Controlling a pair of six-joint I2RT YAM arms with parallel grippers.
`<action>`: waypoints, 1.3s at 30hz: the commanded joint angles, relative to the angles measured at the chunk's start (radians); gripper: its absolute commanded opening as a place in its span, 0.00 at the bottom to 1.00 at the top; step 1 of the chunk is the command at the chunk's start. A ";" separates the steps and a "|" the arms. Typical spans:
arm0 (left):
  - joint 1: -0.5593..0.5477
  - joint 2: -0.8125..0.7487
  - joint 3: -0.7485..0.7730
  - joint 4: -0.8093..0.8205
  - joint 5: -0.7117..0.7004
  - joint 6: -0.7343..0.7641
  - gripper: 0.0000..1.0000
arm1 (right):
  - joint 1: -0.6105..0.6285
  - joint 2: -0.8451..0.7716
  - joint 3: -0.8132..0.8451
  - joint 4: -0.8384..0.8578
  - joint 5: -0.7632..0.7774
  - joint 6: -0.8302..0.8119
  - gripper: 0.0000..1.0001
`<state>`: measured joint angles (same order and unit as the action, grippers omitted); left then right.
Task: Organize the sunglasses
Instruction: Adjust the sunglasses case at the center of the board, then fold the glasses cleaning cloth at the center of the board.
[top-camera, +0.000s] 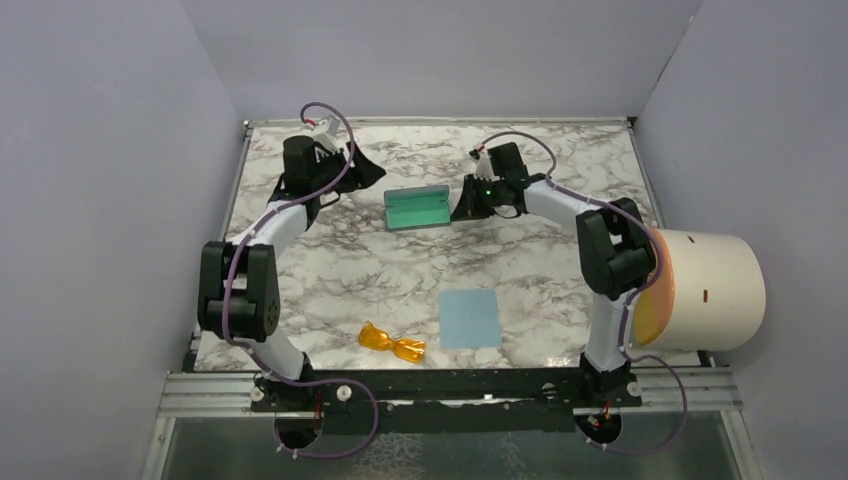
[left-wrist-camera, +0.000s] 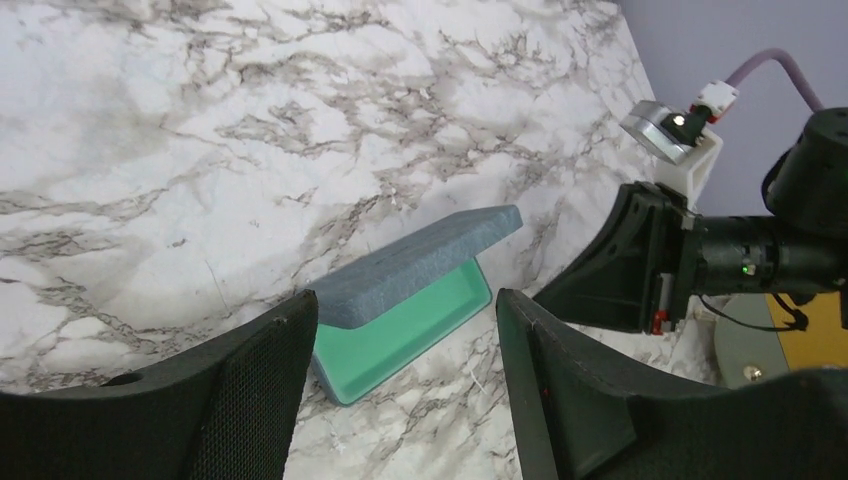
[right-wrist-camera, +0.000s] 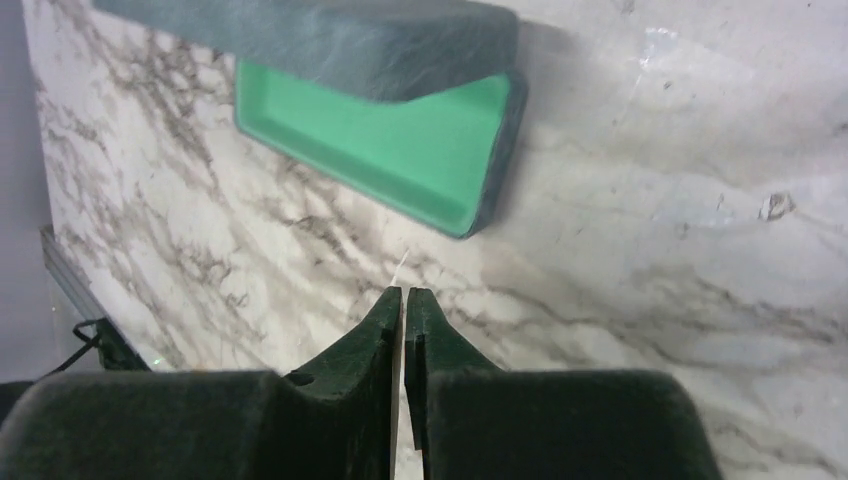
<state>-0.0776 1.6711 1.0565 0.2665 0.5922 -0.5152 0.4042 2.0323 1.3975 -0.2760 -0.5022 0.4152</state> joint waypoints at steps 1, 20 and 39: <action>-0.032 -0.100 0.009 -0.062 -0.102 0.051 0.69 | 0.000 -0.183 -0.070 0.048 -0.015 -0.009 0.05; -0.342 -0.399 -0.152 -0.279 -0.381 0.077 0.69 | 0.005 -0.501 -0.334 0.084 -0.009 -0.003 0.68; -0.538 -0.505 -0.341 -0.376 -0.443 -0.021 0.68 | 0.079 -0.823 -0.482 -0.215 0.270 0.163 0.62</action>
<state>-0.5610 1.1965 0.7303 -0.0959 0.1879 -0.4843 0.4633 1.2545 0.9325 -0.3611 -0.3477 0.5503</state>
